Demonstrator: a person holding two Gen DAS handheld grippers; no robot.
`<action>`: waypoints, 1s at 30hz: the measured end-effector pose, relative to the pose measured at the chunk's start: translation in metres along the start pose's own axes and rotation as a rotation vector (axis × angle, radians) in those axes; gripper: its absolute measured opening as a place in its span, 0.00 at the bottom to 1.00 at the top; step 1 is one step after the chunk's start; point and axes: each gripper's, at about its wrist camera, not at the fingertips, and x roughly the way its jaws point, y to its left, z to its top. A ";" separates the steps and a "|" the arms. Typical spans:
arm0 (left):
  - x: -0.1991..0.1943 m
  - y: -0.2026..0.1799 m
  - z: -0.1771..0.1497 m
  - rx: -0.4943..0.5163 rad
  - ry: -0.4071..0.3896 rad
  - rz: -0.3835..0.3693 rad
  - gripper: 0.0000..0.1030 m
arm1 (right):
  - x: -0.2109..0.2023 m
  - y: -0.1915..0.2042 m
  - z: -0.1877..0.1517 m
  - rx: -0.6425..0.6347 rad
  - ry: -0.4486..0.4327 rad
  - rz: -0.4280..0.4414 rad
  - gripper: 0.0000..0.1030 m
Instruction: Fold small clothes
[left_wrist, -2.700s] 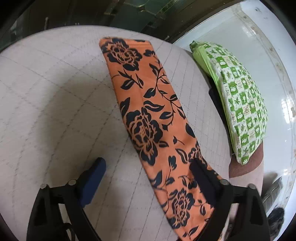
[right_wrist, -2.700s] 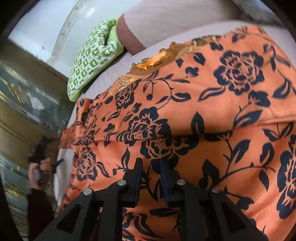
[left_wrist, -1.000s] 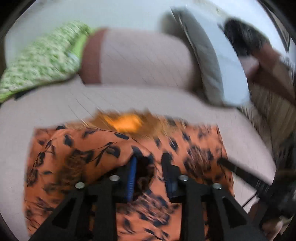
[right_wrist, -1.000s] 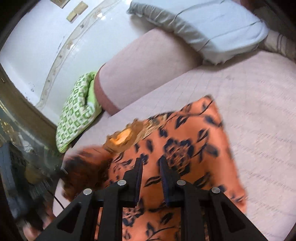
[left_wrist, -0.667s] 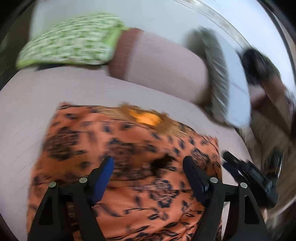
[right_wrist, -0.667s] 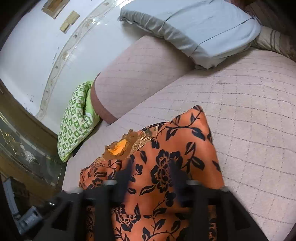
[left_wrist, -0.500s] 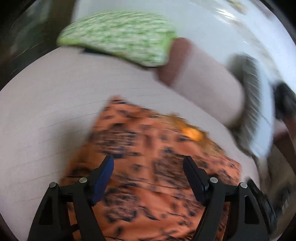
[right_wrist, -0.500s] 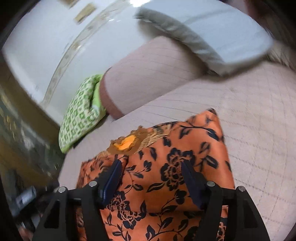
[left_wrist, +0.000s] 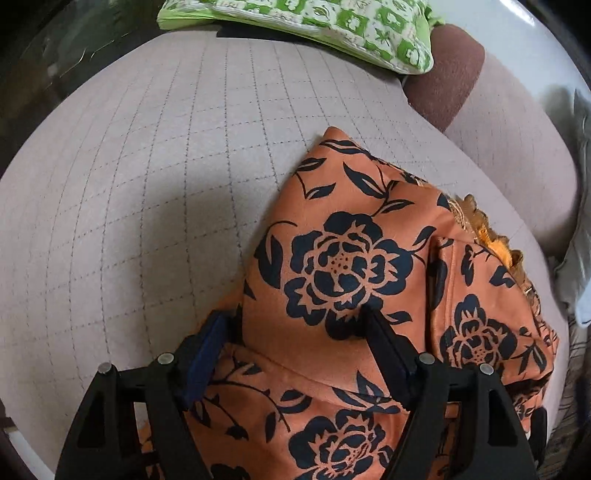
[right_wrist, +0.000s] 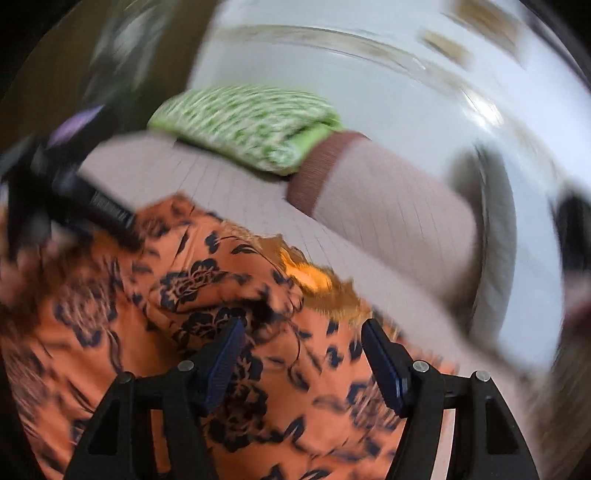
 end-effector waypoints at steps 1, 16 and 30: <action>0.001 -0.001 0.001 -0.006 0.005 -0.005 0.75 | 0.004 0.010 0.006 -0.083 0.000 -0.022 0.68; 0.006 0.015 0.014 -0.046 0.025 -0.048 0.76 | 0.085 0.080 0.040 -0.536 0.108 -0.054 0.19; 0.016 0.004 0.011 -0.030 0.015 -0.023 0.78 | 0.073 -0.160 -0.057 0.743 0.265 0.114 0.06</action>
